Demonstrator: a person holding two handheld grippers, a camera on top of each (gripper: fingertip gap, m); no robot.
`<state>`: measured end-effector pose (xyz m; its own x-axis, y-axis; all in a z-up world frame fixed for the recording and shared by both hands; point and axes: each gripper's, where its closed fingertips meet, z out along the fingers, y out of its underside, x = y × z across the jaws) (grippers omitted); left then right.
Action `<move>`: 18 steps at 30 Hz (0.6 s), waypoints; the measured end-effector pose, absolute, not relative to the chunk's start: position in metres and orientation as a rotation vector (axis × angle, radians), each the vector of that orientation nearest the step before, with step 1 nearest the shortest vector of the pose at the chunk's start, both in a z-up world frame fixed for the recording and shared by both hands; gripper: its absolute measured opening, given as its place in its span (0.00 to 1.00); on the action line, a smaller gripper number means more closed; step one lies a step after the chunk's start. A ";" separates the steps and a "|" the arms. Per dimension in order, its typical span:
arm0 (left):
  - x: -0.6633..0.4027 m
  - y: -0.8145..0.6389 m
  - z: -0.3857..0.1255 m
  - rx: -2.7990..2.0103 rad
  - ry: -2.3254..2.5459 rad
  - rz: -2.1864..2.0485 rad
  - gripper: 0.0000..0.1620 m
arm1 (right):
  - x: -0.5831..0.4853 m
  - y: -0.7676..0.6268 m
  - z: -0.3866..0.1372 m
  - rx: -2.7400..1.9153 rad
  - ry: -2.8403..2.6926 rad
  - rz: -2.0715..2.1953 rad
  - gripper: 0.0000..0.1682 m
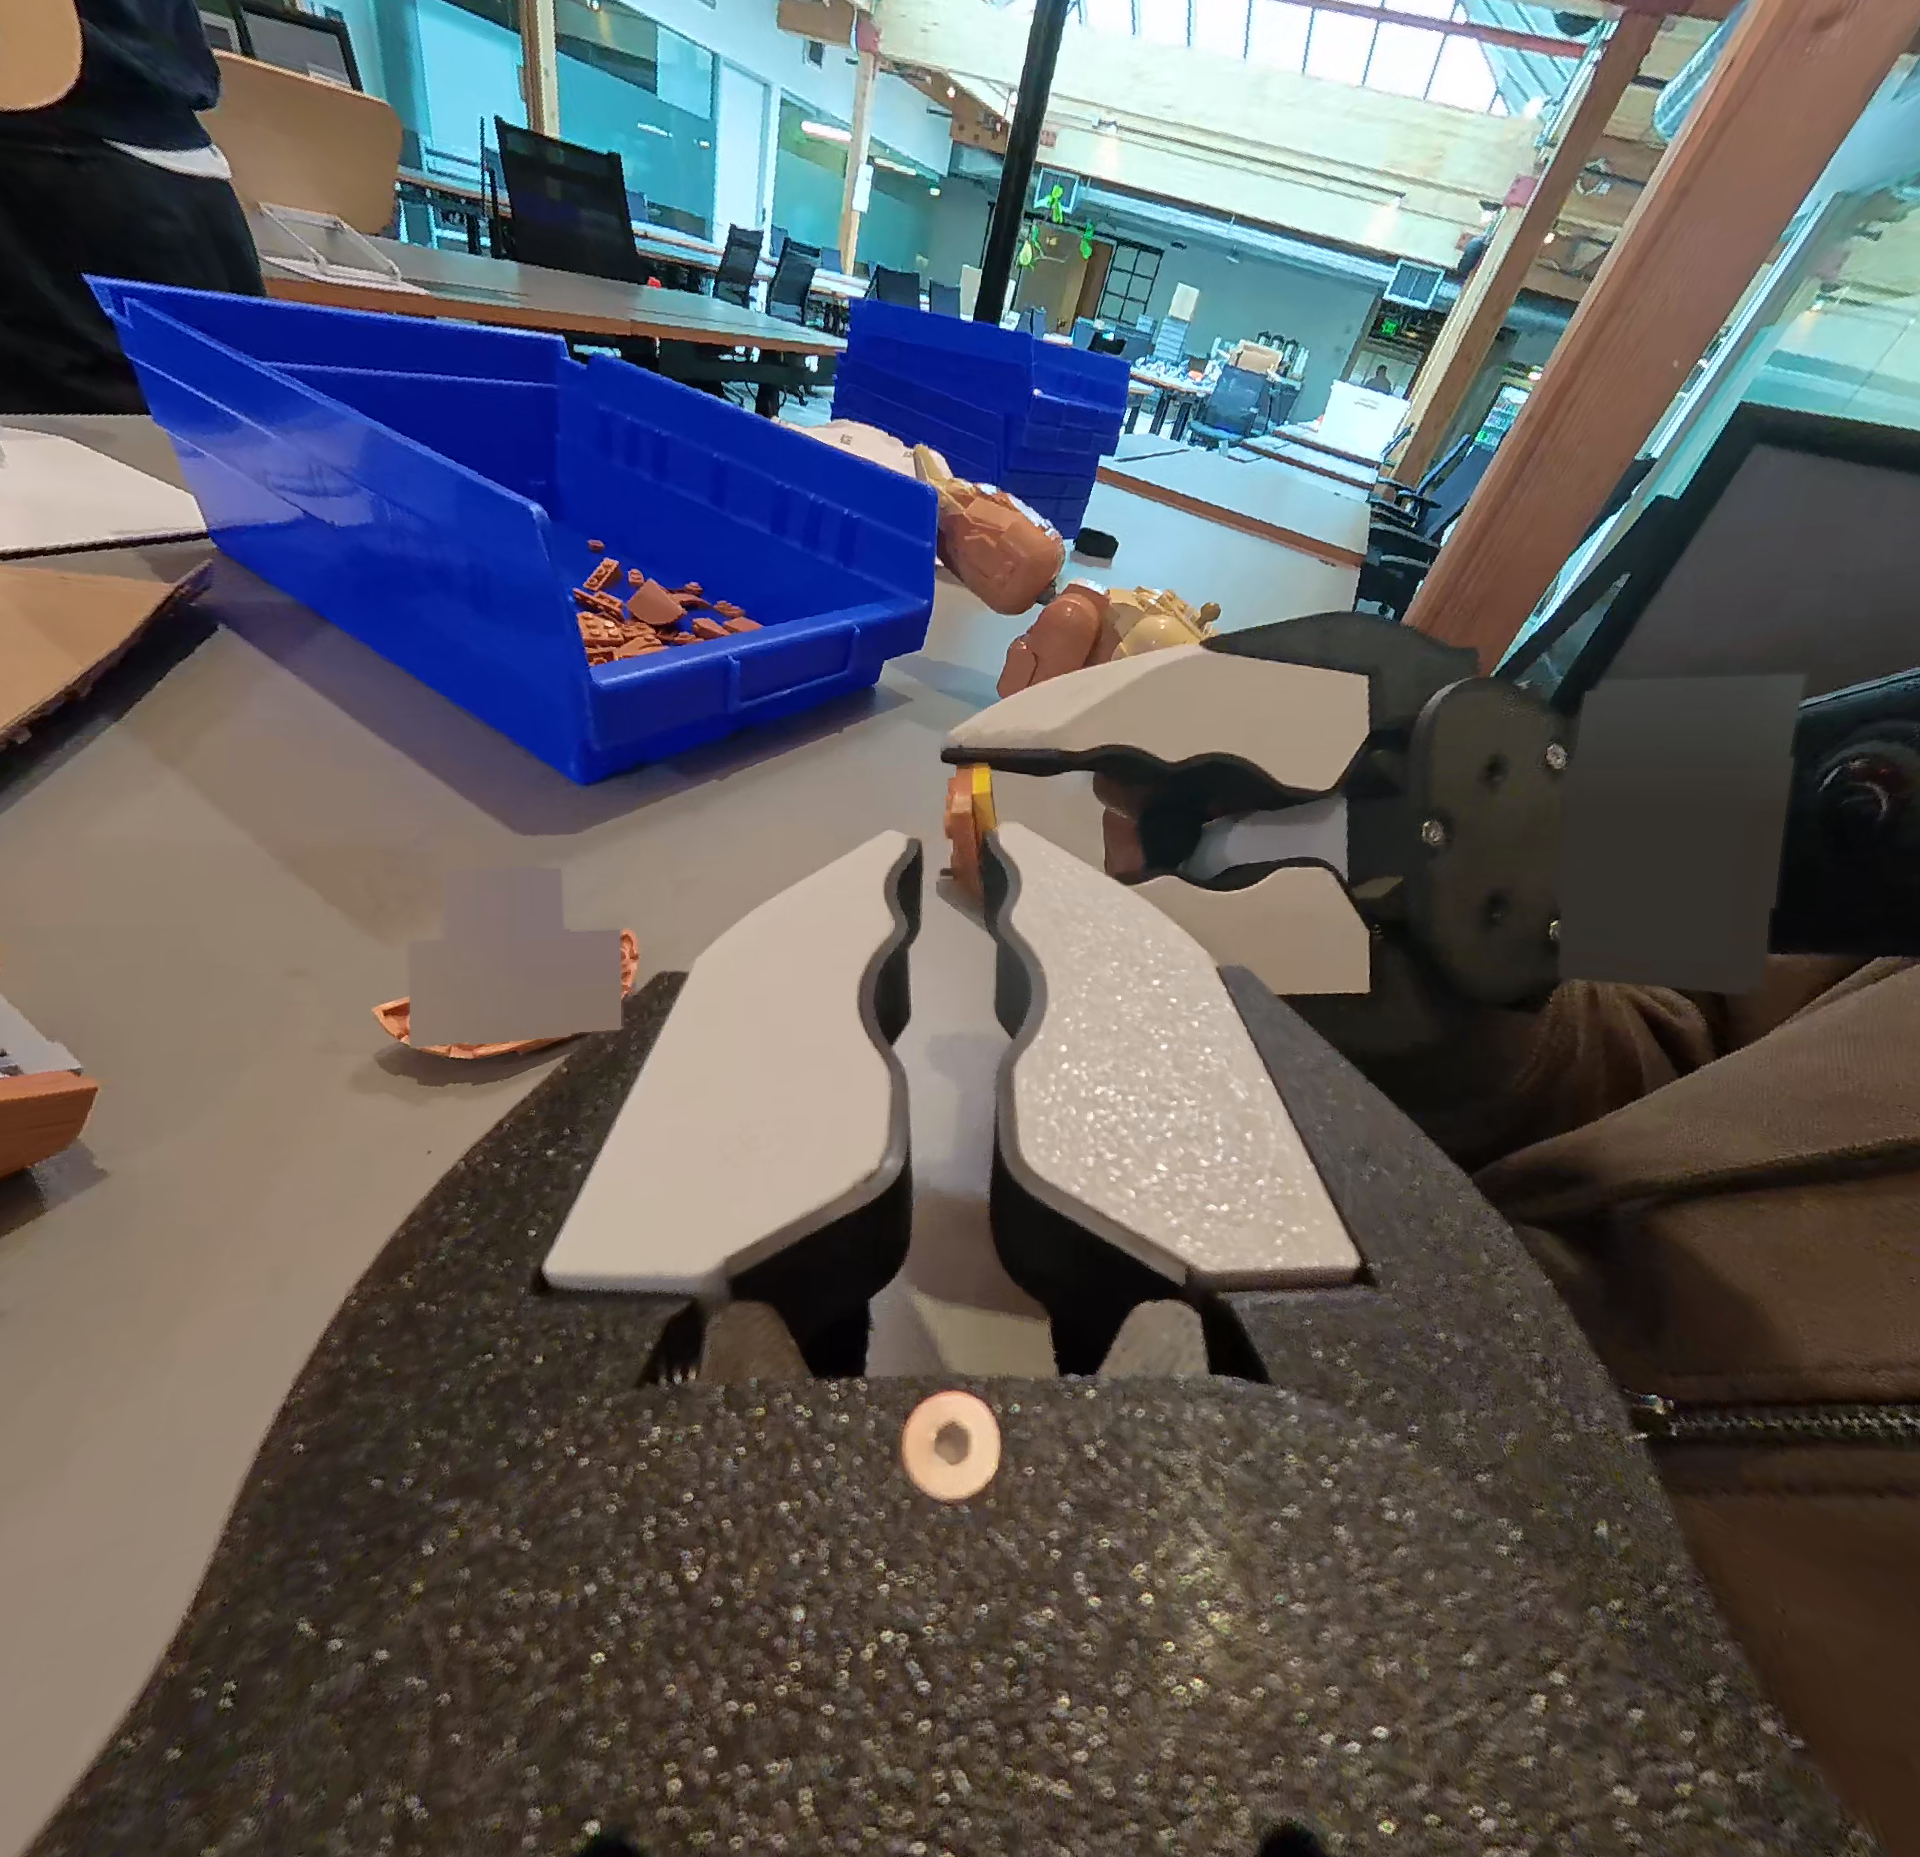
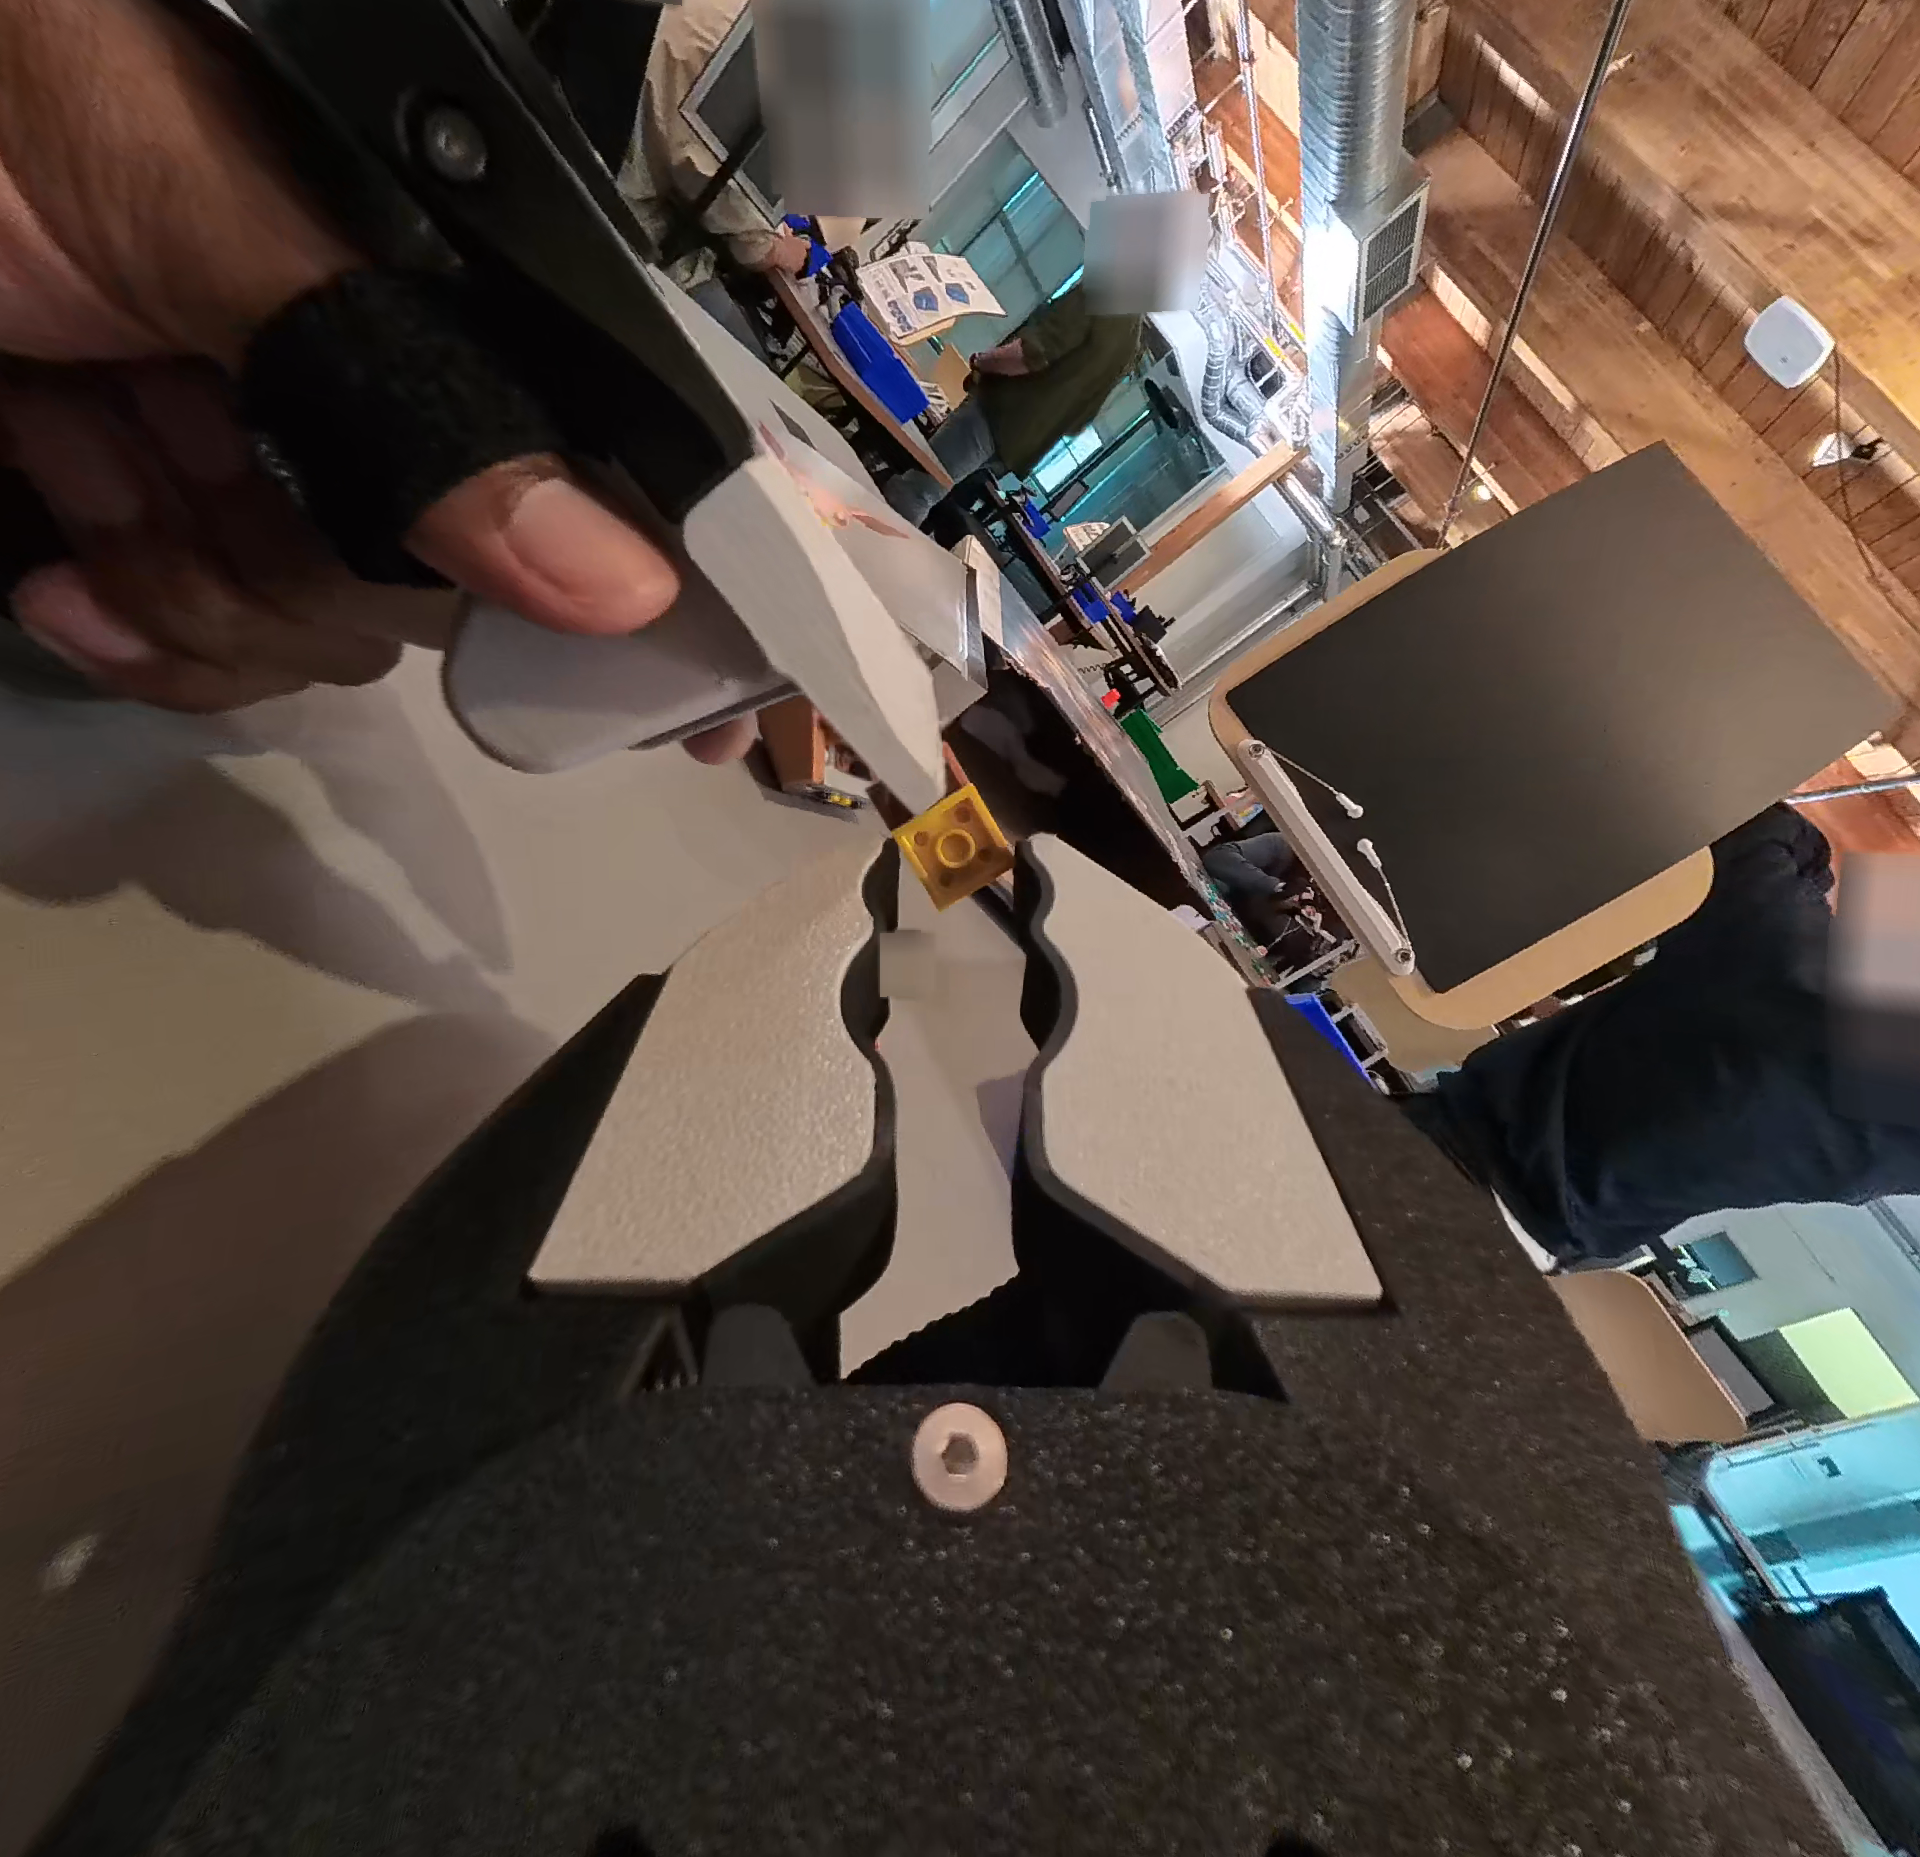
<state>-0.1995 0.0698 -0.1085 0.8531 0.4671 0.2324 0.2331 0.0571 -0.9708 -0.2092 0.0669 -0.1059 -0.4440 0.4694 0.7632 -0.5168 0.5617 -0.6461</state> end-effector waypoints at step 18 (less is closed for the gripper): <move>-0.203 0.065 -0.115 -1.569 -0.590 0.217 0.02 | -0.209 0.061 -0.117 0.156 -1.670 0.946 0.12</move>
